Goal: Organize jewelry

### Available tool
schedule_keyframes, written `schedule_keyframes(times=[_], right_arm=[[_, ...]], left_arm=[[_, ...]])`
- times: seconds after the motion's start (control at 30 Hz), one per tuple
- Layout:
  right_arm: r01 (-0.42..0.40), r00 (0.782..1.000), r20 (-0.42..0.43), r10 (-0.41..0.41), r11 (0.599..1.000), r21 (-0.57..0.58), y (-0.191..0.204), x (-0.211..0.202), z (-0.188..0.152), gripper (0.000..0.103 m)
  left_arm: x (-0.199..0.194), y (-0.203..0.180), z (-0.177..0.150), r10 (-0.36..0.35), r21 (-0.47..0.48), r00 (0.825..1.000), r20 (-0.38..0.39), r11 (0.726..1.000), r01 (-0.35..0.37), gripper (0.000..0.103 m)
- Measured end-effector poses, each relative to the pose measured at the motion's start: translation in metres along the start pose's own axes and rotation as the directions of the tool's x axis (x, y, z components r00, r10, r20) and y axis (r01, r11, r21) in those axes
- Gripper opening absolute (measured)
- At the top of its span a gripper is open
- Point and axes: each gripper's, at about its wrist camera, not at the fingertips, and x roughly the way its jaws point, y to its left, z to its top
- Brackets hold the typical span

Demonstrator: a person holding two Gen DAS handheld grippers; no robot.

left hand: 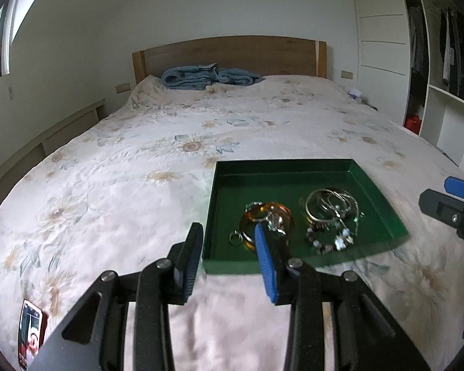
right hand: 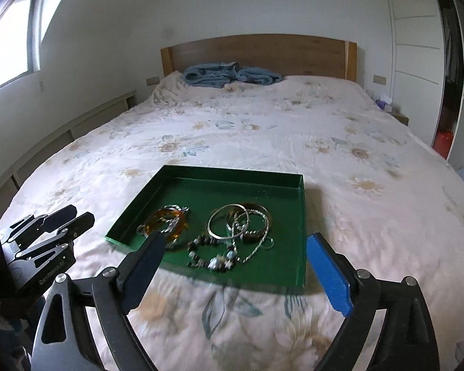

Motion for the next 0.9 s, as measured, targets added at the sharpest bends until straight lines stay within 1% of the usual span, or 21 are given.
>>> schedule_keyframes(times=[0.17,0.33,0.43,0.5,0.6,0.73,0.9], right_arm=[[-0.001,1.000,0.015,0.002,1.000,-0.026,0.010,-0.029,-0.017,0.095],[-0.007,1.000,0.009,0.007,1.000,-0.021,0.014,-0.047,-0.036,0.096],[-0.005,1.000,0.003,0.005,1.000,-0.017,0.016,-0.056,-0.047,0.098],[-0.007,1.000,0.001,0.007,1.000,-0.008,0.016,-0.062,-0.054,0.098],[-0.001,1.000,-0.002,0.001,1.000,0.003,0.016,-0.068,-0.063,0.100],[0.007,1.000,-0.002,-0.007,1.000,0.011,0.015,-0.077,-0.073,0.102],[0.024,1.000,0.008,-0.024,1.000,0.004,0.016,-0.087,-0.083,0.103]], left_arm=[[-0.029,0.000,-0.017,-0.035,0.001,0.999,-0.015,0.999,0.035,0.033],[-0.051,-0.001,-0.033,-0.025,0.006,0.999,-0.039,1.000,0.025,0.033],[-0.063,-0.002,-0.042,-0.024,0.013,0.999,-0.039,1.000,0.024,0.033],[-0.072,-0.002,-0.049,-0.019,0.009,0.999,-0.031,1.000,0.019,0.034],[-0.084,0.000,-0.057,-0.017,-0.006,1.000,-0.019,1.000,0.016,0.040],[-0.102,0.001,-0.063,-0.015,-0.017,1.000,0.006,1.000,0.015,0.041],[-0.120,0.000,-0.067,-0.008,-0.021,1.000,0.029,1.000,0.008,0.042]])
